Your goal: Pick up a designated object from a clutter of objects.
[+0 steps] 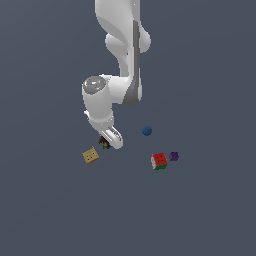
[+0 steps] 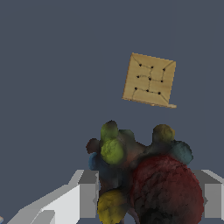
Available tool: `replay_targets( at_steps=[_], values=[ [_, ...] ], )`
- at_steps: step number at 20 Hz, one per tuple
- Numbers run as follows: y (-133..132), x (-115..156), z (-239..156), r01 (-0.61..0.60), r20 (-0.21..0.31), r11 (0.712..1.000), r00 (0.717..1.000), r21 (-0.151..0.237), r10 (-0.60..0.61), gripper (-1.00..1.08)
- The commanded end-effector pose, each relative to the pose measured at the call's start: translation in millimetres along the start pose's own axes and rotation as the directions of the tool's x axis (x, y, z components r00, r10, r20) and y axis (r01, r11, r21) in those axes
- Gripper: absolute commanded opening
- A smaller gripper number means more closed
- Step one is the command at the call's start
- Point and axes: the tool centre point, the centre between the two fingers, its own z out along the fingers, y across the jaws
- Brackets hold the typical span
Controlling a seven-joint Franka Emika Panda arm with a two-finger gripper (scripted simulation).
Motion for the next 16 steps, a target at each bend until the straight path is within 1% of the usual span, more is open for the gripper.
replay_targets(
  at_steps=[1, 16],
  values=[
    [-0.3, -3.0, -22.4, 0.0, -0.001, 1.0, 1.0, 0.001, 0.0, -1.0],
    [-2.3, -24.6, -174.7, -0.002, -0.001, 1.0, 1.0, -0.005, 0.002, -1.0]
  ],
)
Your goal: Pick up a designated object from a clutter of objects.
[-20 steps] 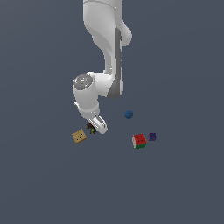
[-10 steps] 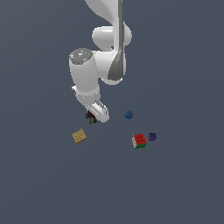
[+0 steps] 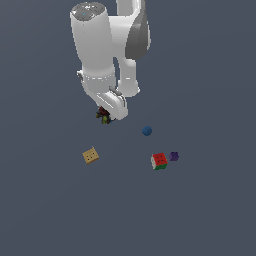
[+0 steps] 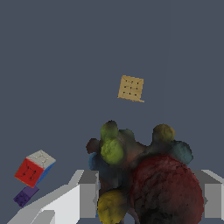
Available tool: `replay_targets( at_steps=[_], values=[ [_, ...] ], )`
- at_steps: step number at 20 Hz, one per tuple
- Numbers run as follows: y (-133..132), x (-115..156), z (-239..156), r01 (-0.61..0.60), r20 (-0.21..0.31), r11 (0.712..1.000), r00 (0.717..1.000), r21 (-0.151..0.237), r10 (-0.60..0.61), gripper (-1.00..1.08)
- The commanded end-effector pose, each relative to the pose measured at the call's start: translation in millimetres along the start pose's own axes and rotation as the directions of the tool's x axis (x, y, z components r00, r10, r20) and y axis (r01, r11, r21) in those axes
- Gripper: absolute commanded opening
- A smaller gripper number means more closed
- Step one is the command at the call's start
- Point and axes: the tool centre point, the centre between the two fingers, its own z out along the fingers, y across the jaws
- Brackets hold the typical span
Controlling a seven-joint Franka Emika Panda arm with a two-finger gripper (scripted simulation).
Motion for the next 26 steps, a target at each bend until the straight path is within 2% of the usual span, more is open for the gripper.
replay_targets(
  at_steps=[1, 14, 20, 26],
  values=[
    [-0.2, -3.6, -25.6, 0.0, 0.0, 1.0, 1.0, -0.001, 0.0, -1.0],
    [-5.3, -17.5, -138.3, 0.001, 0.003, 1.0, 1.0, -0.001, -0.001, -1.0],
    [-7.7, -19.9, -165.3, 0.002, 0.004, 1.0, 1.0, -0.001, -0.002, -1.0],
    [-8.6, -20.5, -174.4, 0.002, 0.004, 1.0, 1.0, -0.001, -0.002, -1.0]
  ],
)
